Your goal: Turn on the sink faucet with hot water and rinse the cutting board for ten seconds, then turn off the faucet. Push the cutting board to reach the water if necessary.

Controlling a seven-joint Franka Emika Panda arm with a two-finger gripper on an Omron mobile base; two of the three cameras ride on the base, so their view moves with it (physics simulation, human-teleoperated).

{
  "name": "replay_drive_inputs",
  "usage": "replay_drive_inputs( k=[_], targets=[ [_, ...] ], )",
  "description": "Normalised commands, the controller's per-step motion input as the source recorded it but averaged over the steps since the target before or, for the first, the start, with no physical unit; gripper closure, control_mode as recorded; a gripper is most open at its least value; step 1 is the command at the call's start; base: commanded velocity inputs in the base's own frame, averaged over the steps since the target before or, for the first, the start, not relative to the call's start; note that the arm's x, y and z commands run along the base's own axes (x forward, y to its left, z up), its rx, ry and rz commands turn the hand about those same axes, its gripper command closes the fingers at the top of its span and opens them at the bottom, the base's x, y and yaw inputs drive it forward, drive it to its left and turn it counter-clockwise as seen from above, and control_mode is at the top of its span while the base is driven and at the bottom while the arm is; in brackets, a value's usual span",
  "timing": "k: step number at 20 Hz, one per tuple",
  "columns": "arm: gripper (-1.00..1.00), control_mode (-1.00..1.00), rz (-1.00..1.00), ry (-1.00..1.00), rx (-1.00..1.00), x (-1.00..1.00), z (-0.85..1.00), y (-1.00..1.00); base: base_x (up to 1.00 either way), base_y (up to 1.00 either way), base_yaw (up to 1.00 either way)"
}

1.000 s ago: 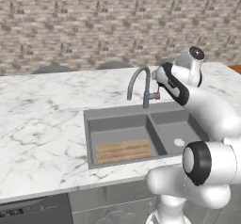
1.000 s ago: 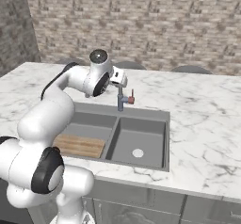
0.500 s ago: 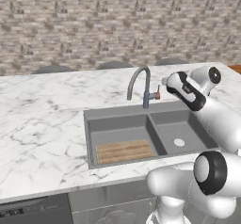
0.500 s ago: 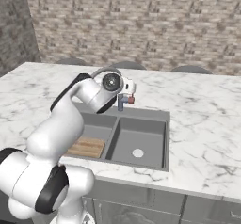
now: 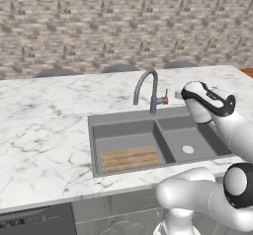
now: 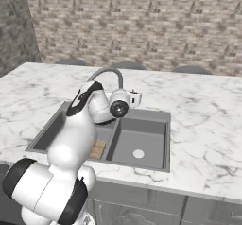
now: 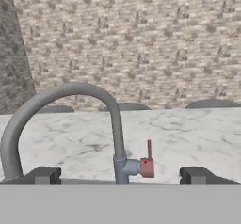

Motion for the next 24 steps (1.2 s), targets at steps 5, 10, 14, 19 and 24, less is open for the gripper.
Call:
replay_drive_inputs(
  k=[5, 10, 14, 19, 24],
  targets=[
    [-1.0, -1.0, 0.0, -0.05, -0.01, 0.0, -0.19, -0.16, 0.0, 0.0, 0.0],
    [-1.0, -1.0, 0.0, 0.0, 0.0, 0.0, -0.23, -0.1, 0.0, 0.0, 0.0],
    [-1.0, -1.0, 0.0, 0.03, 0.0, 0.0, -0.24, -0.07, 0.0, 0.0, 0.0],
    [-1.0, -1.0, 0.0, 0.0, 0.0, 0.0, -0.21, -0.17, 0.0, 0.0, 0.0],
    [-1.0, -1.0, 0.0, 0.0, 0.0, 0.01, -0.2, -0.08, 0.0, 0.0, 0.0]
  ],
)
